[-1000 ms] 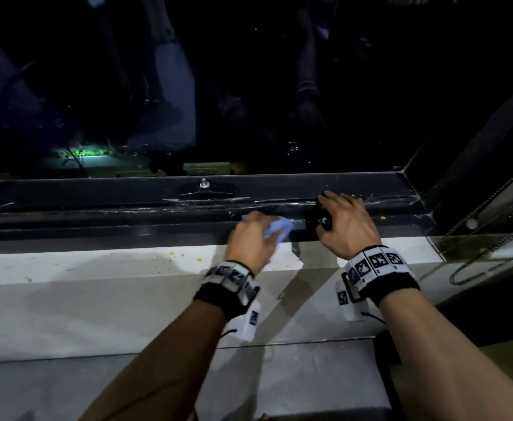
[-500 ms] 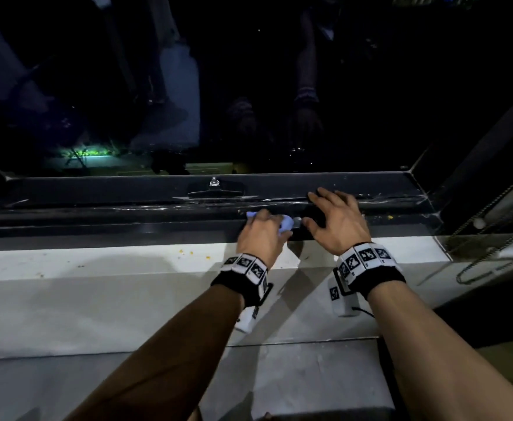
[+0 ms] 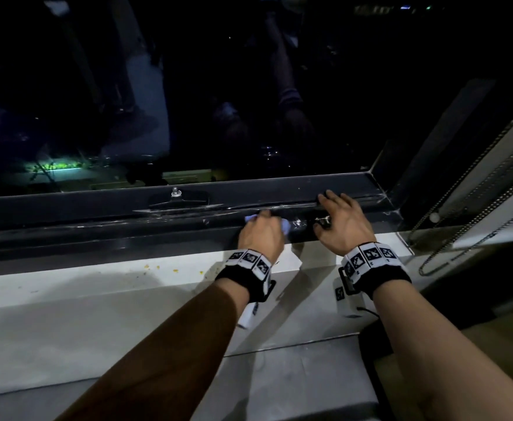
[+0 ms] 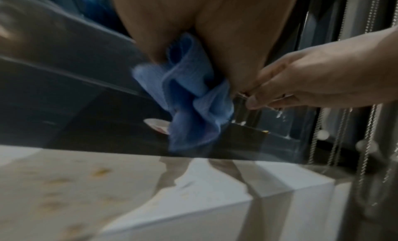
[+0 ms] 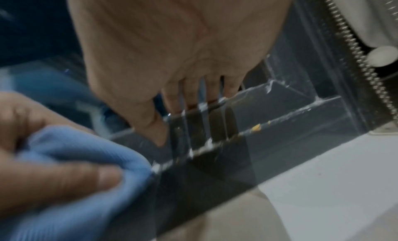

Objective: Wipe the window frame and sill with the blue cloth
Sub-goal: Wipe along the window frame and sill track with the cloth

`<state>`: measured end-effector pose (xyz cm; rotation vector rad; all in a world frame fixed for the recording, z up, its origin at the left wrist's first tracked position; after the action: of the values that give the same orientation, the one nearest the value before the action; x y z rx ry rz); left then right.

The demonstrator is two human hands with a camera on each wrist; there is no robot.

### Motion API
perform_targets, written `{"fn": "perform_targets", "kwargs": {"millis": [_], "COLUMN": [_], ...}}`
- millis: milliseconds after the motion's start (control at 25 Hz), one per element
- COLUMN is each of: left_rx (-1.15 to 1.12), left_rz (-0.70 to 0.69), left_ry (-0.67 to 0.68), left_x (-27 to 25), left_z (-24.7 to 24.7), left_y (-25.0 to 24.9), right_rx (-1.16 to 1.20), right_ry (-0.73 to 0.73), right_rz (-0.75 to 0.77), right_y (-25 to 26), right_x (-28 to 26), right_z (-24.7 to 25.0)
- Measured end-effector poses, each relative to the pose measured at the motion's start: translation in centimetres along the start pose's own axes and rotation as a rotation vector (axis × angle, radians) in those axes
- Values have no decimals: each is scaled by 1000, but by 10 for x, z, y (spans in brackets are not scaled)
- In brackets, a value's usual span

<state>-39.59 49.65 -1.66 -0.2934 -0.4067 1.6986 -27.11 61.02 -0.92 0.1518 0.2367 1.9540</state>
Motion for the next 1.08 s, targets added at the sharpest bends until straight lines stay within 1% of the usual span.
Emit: {"fn": "perform_targets", "kwargs": {"millis": [80, 120, 160, 200, 280, 320, 360, 480, 600, 680, 720, 760, 800, 880, 920, 1000, 1080], "left_rx": [-45, -38, -14, 19, 64, 97, 131, 134, 74, 50, 50, 62, 73, 96, 111, 146, 136], "left_rz": [-105, -127, -117, -76, 55, 86, 89, 12, -61, -125, -152, -153, -120, -10, 27, 39, -21], "left_ry": [44, 36, 1, -50, -154, -171, -178, -143, -49, -24, -20, -27, -49, -116, -132, -106, -61], "left_x": [5, 4, 0, -9, -26, -29, -26, 4, 30, 29, 24, 16, 7, -2, -1, 11, 32], "left_z": [-6, -4, 1, 9, 21, 20, 17, -2, -27, -24, -20, -13, -5, 9, 9, -3, -19], "left_y": [-24, -23, -12, 4, 39, 47, 46, 7, -27, -37, -35, -29, -18, 6, 10, -2, -31], "right_rx": [39, 72, 96, 104, 72, 37, 14, 39, 55, 68, 76, 81, 84, 94, 97, 93, 84], "right_ry": [-3, -16, -42, -67, -82, -73, -74, -112, -101, -56, -33, -16, -13, -42, -51, -46, -40], "right_rz": [44, 54, 46, 24, -31, -33, -20, 6, 15, 44, 59, 72, 79, 68, 56, 27, 20], "right_y": [-4, -9, -18, -28, -49, -54, -56, -54, -57, -60, -62, -62, -62, -63, -62, -61, -60], "right_x": [2, 4, 7, 10, 15, 17, 17, 16, 18, 19, 20, 20, 21, 22, 23, 21, 19], "right_z": [8, 15, 22, 27, 26, 19, 13, 10, 11, 13, 14, 15, 17, 19, 17, 11, 7]}}
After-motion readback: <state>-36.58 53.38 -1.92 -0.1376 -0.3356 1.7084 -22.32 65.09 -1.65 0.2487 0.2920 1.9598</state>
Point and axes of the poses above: each hand's wrist, its own x-axis towards the middle knuckle, its own z-axis out of the back of the hand, y = z × x, the point moved 10 cm from there along x, towards the middle knuckle, and after that the axes turned 15 degrees about -z, right-handed, at the moved point
